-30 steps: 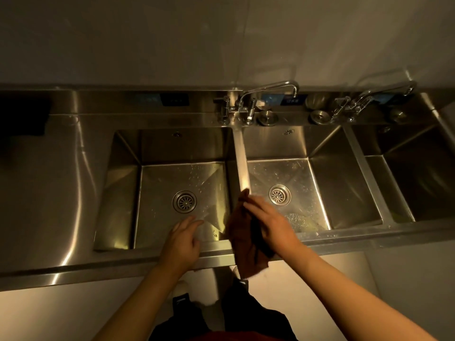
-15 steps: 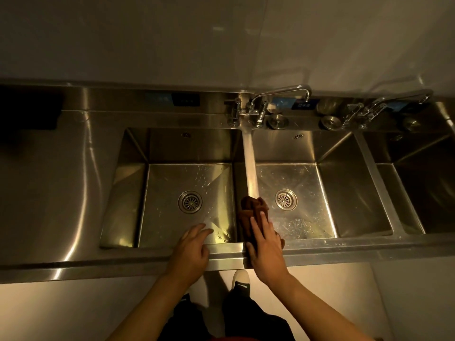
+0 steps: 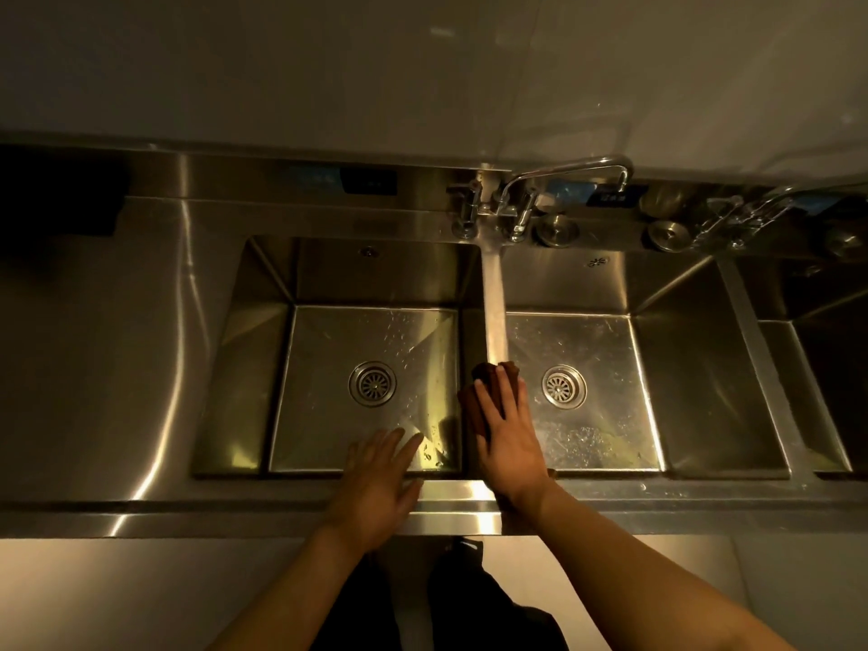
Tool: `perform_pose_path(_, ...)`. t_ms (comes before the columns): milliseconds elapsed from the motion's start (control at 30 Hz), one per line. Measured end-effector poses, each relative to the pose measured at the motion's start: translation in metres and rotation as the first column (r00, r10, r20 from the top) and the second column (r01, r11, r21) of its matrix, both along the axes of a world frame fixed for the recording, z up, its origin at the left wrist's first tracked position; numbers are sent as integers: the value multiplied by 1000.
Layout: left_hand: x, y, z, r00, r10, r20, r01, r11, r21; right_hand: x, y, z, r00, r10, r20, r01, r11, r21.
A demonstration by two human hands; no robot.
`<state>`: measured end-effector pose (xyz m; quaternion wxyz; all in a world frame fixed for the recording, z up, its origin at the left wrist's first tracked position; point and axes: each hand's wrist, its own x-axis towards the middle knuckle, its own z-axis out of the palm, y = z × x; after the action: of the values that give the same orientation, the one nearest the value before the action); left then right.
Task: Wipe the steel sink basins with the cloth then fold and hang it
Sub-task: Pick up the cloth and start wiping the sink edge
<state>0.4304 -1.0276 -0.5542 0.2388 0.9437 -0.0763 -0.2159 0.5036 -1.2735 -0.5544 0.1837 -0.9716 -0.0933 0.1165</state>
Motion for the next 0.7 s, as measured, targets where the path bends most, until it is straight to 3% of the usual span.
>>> perform_pose_path(133, 5, 0, -16, 998, 67, -13, -66, 996, 56, 34, 4, -3, 1000, -13, -23, 13, 1000, 16)
perform_pose_path(333, -1, -2, -27, 990, 117, 84, -122, 991, 50, 103, 10, -5, 1000, -23, -18, 23, 998, 51)
perform_pose_path(700, -3, 0, -26, 986, 128, 108, -135, 989, 58, 215, 22, -7, 999, -40, 17, 38, 996, 87)
